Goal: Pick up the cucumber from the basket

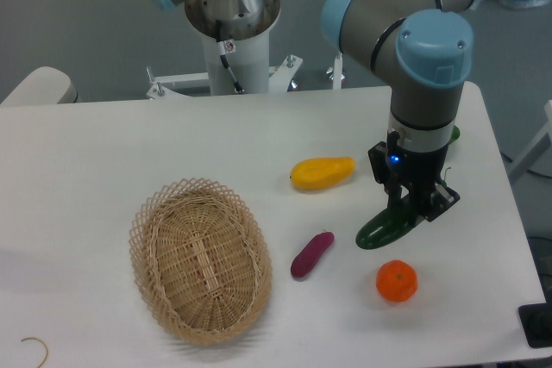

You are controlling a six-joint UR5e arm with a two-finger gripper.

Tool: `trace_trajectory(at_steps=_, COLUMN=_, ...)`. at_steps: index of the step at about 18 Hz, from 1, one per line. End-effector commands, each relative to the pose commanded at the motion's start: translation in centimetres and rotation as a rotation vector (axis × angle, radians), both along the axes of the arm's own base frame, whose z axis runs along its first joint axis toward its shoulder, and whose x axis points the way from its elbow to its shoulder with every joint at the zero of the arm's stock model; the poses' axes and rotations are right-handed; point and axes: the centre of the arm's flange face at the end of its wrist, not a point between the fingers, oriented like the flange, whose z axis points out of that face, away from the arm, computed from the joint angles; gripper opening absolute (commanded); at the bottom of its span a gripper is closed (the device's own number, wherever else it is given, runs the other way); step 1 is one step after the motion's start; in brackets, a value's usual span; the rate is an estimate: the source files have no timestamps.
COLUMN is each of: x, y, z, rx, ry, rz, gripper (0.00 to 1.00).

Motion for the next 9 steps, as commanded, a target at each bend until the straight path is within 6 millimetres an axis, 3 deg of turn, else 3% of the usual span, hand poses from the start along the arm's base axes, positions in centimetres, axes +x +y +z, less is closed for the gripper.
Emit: trace_trajectory(at_steps=9, x=0.04, y=-0.14, z=0.03, rx=-0.001, ry=-0.001, rz=0.002, gripper=0.28)
